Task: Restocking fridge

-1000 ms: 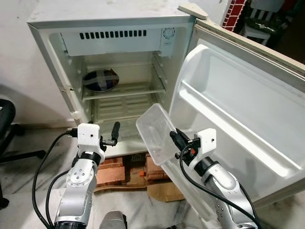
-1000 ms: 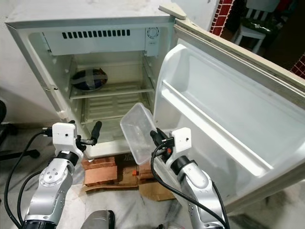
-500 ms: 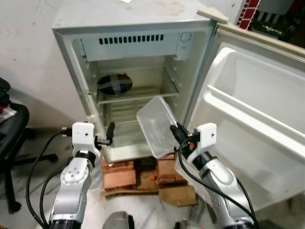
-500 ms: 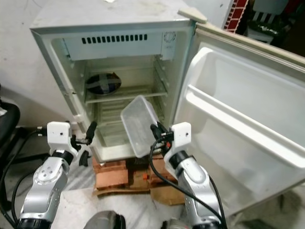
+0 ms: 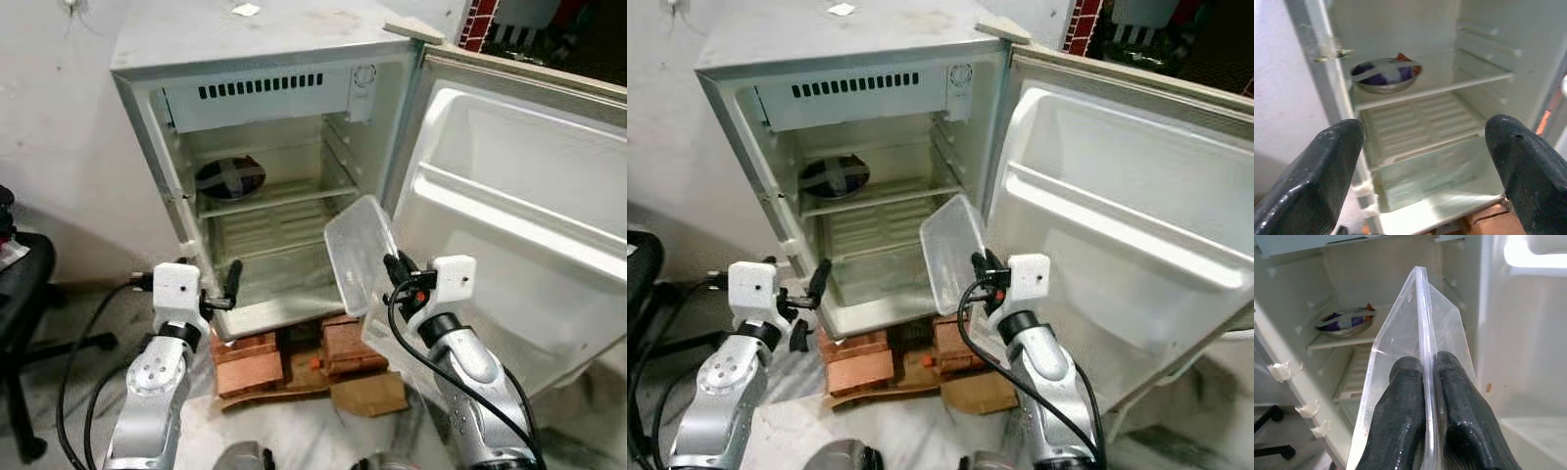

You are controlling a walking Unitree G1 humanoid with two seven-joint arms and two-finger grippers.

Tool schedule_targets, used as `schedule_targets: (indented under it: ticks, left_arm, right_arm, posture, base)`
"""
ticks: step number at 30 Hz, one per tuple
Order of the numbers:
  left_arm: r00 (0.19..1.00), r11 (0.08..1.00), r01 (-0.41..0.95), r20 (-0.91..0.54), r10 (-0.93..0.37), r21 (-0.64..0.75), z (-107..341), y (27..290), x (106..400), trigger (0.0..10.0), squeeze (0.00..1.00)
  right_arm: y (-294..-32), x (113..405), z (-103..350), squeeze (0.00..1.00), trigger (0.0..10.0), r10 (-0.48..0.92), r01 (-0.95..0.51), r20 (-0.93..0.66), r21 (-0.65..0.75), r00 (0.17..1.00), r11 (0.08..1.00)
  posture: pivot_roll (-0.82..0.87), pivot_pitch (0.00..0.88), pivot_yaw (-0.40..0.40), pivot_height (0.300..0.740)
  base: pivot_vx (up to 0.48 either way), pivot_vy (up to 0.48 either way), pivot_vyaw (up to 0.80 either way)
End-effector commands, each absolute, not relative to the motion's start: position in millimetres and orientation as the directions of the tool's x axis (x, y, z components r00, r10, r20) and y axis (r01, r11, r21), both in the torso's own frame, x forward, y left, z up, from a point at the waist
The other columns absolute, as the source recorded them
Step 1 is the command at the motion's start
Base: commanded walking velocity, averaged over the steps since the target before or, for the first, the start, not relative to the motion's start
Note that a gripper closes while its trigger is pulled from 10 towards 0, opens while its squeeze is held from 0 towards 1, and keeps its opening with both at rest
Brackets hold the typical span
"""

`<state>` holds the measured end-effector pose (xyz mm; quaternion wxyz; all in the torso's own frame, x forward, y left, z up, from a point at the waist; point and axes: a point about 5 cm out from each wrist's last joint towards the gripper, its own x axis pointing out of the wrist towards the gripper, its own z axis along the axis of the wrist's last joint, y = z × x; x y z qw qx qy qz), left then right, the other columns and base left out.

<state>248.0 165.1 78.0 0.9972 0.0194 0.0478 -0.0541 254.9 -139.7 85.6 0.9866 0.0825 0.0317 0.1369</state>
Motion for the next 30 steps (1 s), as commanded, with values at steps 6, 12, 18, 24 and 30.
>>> schedule_targets:
  ticks: [6,12,18,24,30]
  left_arm:
    - [0.992,0.996,0.085,-0.094,-0.082,0.033,81.4,170.7,246.8,10.0,0.00]
    - [0.991,0.995,0.098,-0.093,-0.095,0.031,82.2,169.8,246.5,10.0,0.00]
    - [0.990,0.992,0.121,-0.083,-0.118,0.028,83.5,166.8,246.1,10.0,0.00]
    - [0.989,0.993,0.116,-0.091,-0.113,0.025,82.6,165.1,247.2,10.0,0.00]
    - [0.985,0.991,0.130,-0.115,-0.127,0.022,80.1,162.9,247.8,10.0,0.00]
  right_arm:
    - [-137.0,257.4,87.9,0.00,10.0,0.297,-0.289,-0.022,0.167,0.955,0.943]
    - [-136.8,257.8,87.3,0.00,10.0,0.296,-0.287,-0.026,0.171,0.955,0.942]
    - [-136.2,258.0,87.2,0.00,10.0,0.303,-0.294,-0.026,0.176,0.953,0.940]
    - [-135.8,260.2,87.4,0.00,10.0,0.305,-0.297,-0.025,0.171,0.952,0.940]
    - [-137.6,262.6,89.3,0.00,10.0,0.290,-0.284,-0.015,0.160,0.957,0.945]
  posture:
    - [0.02,0.024,-0.003,0.740]
    - [0.02,0.025,-0.002,0.740]
    - [0.02,0.024,-0.002,0.740]
    - [0.03,0.021,-0.008,0.740]
    - [0.03,0.022,-0.009,0.740]
  base:
    - [0.000,0.043,0.00]
    - [0.000,0.391,0.00]
    - [0.322,0.353,0.00]
    - [0.247,0.149,0.00]
    - [0.000,0.000,0.00]
